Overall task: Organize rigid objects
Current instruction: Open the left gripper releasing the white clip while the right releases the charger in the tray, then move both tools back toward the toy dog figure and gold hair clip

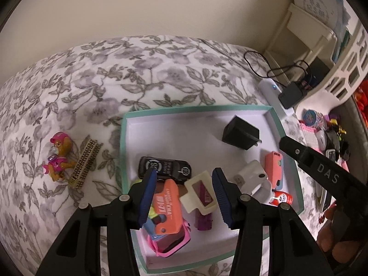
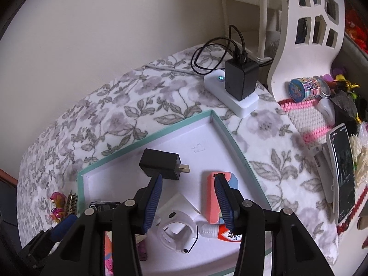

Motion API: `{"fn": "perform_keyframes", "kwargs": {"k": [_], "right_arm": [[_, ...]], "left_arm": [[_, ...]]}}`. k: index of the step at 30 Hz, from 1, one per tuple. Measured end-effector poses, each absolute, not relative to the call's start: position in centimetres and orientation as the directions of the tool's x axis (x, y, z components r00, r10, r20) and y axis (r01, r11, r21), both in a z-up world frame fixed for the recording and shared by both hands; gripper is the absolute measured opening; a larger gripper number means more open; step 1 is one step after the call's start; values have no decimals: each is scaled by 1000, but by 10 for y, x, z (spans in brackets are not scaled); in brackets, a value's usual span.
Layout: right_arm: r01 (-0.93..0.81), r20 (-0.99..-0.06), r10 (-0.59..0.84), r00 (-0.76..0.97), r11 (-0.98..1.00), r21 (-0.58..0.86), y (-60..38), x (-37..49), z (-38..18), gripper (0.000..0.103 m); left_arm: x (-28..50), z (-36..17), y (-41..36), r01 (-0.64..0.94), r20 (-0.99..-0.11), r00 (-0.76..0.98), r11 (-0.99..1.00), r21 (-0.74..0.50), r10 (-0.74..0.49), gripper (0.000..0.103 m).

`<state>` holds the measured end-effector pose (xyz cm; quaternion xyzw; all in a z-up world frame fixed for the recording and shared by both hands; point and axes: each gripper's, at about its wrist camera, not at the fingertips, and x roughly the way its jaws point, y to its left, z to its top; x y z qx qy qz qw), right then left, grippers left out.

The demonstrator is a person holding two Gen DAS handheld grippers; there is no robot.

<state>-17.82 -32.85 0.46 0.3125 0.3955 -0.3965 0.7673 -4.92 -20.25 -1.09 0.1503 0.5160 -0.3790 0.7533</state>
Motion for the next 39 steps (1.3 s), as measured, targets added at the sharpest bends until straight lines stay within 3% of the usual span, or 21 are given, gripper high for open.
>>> {"fn": "perform_keyframes", "kwargs": {"k": [4,11,13,16,19,21,22,27,32,39], "right_arm": [[851,-858,-355,371,501,160,-327,-175,3,51],[838,-868,-342,360,527,140,-323,-168,-1,51],[833,-871,-338,355,537,132,-321,-165,-3,51],[824,-878,-332,346,554,116,-318,-160,-5,53],[821,-880,-334,338,561,103,-317,-158,-6,61],[819,-882,-329,338,565,103,-317,-157,-7,63],[818,-882,-327,339,565,104,-317,-156,-8,66],[807,-881,-329,339,583,94,-315,-153,-11,90],[798,-882,-334,332,598,74,-314,-150,-13,102],[787,-874,-351,338,614,58,-312,-148,-12,103]], "left_arm": [[-37,-10,-193,692,-890,184,698,-184,-417,52],[-20,-13,-182,648,-898,217,744,-162,-384,65],[-16,-15,-179,634,-901,223,758,-155,-371,74],[-12,-16,-176,617,-903,230,772,-153,-363,75],[-8,-16,-172,603,-901,254,786,-136,-351,76],[-7,-16,-171,597,-899,276,793,-118,-341,90],[-6,-15,-170,592,-896,294,799,-104,-334,92],[1,-17,-164,557,-888,349,828,-60,-300,94],[10,-21,-154,515,-893,349,854,-72,-285,94],[20,-21,-143,474,-887,359,876,-94,-290,94]]}}
